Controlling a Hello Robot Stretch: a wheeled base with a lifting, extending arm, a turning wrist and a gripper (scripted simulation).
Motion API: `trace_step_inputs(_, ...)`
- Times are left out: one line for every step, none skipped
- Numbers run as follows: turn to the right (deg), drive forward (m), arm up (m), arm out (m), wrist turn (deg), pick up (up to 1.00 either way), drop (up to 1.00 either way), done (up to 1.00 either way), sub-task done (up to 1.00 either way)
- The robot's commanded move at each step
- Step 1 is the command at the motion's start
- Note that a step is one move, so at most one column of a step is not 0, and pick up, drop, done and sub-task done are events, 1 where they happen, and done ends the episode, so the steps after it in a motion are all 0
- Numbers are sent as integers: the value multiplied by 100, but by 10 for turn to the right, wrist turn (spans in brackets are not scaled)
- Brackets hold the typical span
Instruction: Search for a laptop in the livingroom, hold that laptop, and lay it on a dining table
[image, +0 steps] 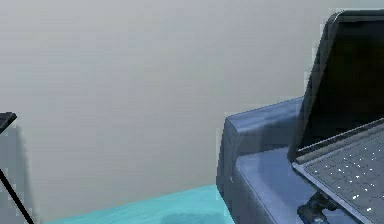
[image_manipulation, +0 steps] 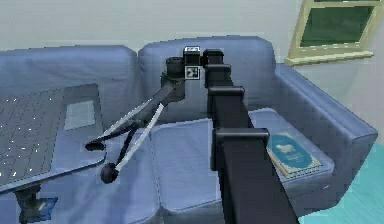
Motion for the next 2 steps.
trace_step_inputs(0, 0, 0, -32, 0, 0, 0, 0, 0)
trace_step_inputs(-450, 0, 0, 0, 0, 0, 0, 0, 0)
